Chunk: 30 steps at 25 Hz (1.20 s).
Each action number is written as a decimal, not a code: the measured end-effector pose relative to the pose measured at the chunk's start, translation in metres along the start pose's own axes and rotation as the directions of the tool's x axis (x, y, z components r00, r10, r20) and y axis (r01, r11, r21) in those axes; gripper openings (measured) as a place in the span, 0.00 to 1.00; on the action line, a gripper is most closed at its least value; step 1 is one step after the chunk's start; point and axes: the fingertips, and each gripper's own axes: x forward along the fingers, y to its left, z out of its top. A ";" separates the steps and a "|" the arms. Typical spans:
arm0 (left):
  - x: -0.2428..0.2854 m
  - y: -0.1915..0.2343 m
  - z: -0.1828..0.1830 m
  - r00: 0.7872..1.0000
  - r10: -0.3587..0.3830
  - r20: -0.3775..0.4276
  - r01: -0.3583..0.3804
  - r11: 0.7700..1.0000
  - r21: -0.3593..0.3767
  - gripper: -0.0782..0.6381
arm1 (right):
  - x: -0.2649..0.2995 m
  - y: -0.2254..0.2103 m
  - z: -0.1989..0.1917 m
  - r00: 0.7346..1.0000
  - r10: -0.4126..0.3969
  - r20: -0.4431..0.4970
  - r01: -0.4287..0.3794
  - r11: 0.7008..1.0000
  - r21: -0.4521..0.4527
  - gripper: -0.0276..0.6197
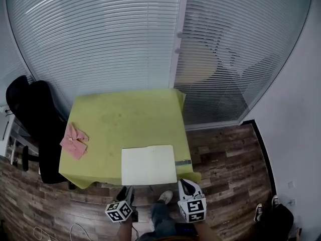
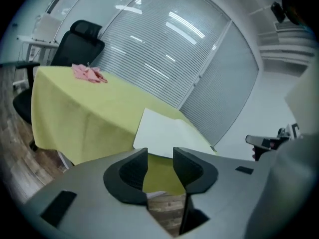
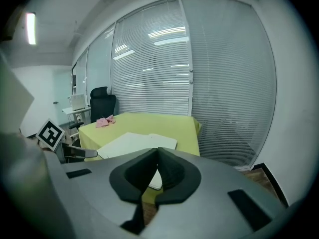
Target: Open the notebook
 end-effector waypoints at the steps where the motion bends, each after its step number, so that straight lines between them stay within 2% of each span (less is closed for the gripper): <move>1: -0.006 -0.003 0.005 1.000 0.014 0.010 -0.014 0.998 0.055 0.35 | -0.003 0.001 0.003 1.000 -0.005 0.013 0.005 1.000 0.000 0.06; 3: -0.017 -0.013 0.018 0.999 0.025 0.032 -0.030 0.985 0.167 0.33 | -0.009 0.004 0.009 0.999 -0.013 0.035 0.013 1.000 -0.004 0.06; 5: -0.026 -0.029 0.034 0.998 0.004 0.064 -0.020 0.966 0.257 0.32 | -0.015 0.009 0.015 0.998 -0.014 0.054 0.015 1.000 -0.012 0.06; 10: -0.046 -0.087 0.077 0.982 -0.114 0.150 0.046 0.915 0.400 0.25 | -0.031 0.022 0.031 0.994 -0.017 0.106 0.018 1.000 -0.004 0.06; 16: -0.074 -0.136 0.109 0.958 -0.199 0.208 0.088 0.889 0.449 0.22 | -0.060 0.035 0.056 0.982 -0.030 0.189 0.033 0.999 -0.011 0.06; 20: -0.091 -0.153 0.119 0.949 -0.223 0.222 0.094 0.875 0.474 0.20 | -0.077 0.039 0.071 0.972 -0.044 0.231 0.048 0.999 -0.010 0.06; 30: -0.114 -0.158 0.127 0.946 -0.217 0.241 0.077 0.873 0.481 0.16 | -0.094 0.051 0.077 0.962 -0.053 0.266 0.057 0.998 -0.008 0.06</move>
